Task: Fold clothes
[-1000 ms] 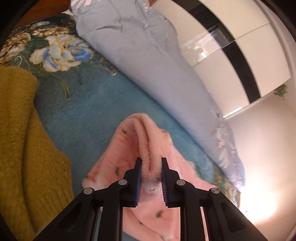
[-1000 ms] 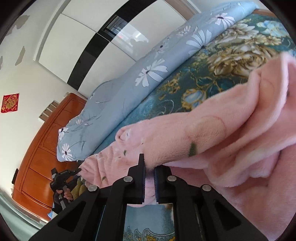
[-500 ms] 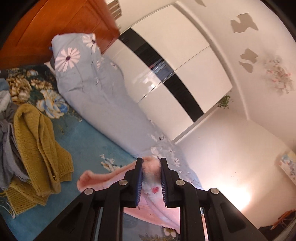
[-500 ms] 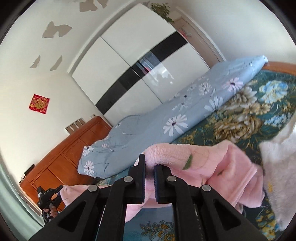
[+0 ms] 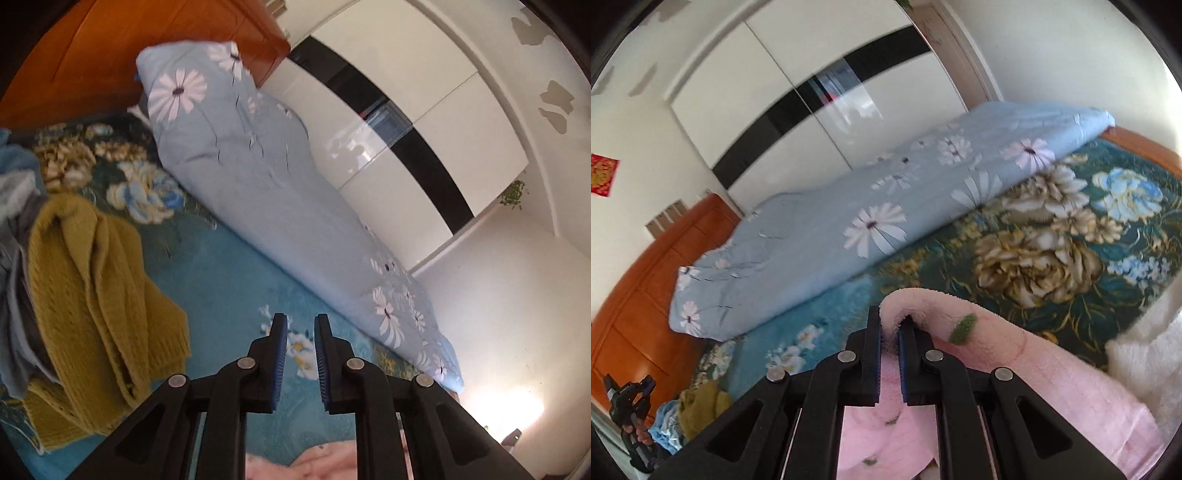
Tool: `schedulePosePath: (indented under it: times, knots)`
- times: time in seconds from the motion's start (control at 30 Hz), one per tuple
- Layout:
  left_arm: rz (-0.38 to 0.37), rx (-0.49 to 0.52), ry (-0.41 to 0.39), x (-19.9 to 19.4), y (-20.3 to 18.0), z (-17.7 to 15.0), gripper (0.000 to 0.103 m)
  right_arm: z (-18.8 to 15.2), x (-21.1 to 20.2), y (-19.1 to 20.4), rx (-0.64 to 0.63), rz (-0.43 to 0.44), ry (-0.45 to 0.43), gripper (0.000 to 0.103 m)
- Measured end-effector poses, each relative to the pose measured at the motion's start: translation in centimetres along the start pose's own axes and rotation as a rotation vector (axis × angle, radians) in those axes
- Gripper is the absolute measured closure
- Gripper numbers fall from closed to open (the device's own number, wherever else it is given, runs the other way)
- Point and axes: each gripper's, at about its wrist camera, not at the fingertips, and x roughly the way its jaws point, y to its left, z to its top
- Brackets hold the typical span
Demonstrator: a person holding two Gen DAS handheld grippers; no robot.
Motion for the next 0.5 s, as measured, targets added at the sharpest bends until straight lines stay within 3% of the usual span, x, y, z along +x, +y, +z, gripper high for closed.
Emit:
schedulePosePath:
  times: [0.1, 0.23, 0.27, 0.3, 0.37, 0.5]
  knots:
    - [0.01, 0.049, 0.106, 2.8, 0.9, -3.3, 0.087, -1.4, 3.1, -1.1, -0.003, -0.042, 0.035, 0.095]
    - [-0.015, 0.187, 0.213, 5.0, 0.6, -6.4, 0.081, -1.5, 3.2, -1.6, -0.046, -0.071, 0.036, 0.095]
    - [-0.013, 0.218, 0.234, 5.3, 0.7, -7.3, 0.07, -1.4, 3.0, -1.6, -0.05, -0.069, 0.035, 0.095]
    - [0.001, 0.234, 0.254, 5.3, 0.8, -8.2, 0.049, -1.3, 2.7, -1.5, -0.054, -0.066, 0.034, 0.095]
    - [0.027, 0.26, 0.294, 5.4, 1.2, -10.0, 0.032, -1.6, 2.0, -1.3, -0.062, -0.068, 0.032, 0.095]
    - [0.052, 0.216, 0.412, 6.6, 3.7, -12.8, 0.032, -2.0, 1.1, -1.6, -0.065, -0.067, 0.038, 0.094]
